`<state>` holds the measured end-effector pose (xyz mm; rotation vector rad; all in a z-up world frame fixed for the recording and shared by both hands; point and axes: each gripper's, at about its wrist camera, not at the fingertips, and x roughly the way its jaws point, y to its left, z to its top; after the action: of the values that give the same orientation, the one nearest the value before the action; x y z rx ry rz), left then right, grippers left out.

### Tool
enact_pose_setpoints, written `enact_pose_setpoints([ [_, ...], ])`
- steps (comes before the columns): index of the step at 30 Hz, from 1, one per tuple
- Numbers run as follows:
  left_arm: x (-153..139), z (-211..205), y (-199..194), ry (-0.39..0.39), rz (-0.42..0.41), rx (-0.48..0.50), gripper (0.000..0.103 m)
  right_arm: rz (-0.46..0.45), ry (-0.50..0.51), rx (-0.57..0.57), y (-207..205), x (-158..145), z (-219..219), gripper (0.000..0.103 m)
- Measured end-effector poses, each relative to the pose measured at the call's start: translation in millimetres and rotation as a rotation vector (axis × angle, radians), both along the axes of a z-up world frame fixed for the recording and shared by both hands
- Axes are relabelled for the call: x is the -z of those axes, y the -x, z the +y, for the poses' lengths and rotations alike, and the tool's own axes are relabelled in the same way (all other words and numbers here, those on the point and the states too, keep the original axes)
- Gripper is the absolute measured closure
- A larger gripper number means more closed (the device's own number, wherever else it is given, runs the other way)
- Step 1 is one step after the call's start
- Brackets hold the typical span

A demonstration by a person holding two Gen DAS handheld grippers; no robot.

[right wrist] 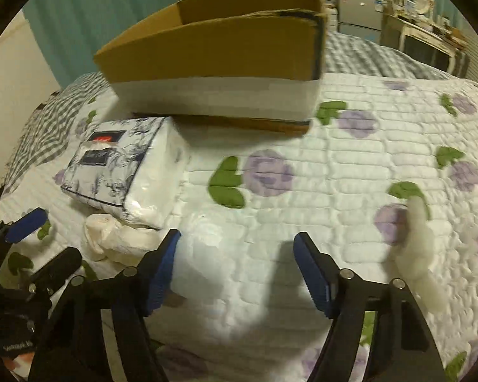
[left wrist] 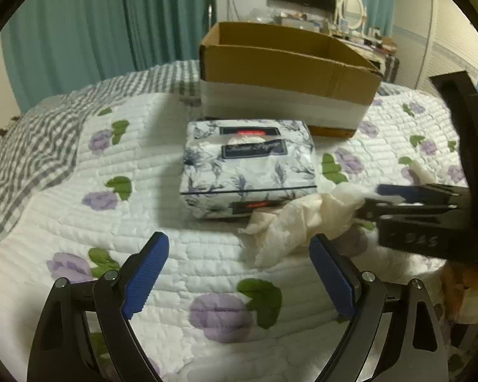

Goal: Organize soft objects
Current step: 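Grasp the cream cloth with the left tool while the right grasps a white sock, then drop the cream cloth and white sock into the box, opening both tools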

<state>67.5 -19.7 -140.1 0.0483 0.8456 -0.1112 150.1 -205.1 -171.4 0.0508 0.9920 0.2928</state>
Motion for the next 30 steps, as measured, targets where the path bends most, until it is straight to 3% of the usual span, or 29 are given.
enact_pose_setpoints([
  [6, -1, -13, 3, 0.018, 0.016, 0.031, 0.013, 0.020, -0.047, -0.101, 1, 8, 14, 0.077],
  [15, 11, -40, -15, 0.076, 0.090, 0.074, 0.014, -0.097, -0.010, -0.022, 22, -21, -11, 0.079],
  [19, 22, -46, -32, 0.094, 0.126, 0.065, 0.015, -0.107, -0.018, -0.001, 18, -27, -20, 0.079],
  [25, 27, -37, -36, 0.139, 0.154, 0.054, 0.052, -0.108, -0.006, 0.002, 18, -25, -18, 0.078],
  [30, 18, -30, -19, 0.134, 0.124, 0.073, 0.066, -0.122, 0.007, 0.009, 25, -28, -21, 0.078],
])
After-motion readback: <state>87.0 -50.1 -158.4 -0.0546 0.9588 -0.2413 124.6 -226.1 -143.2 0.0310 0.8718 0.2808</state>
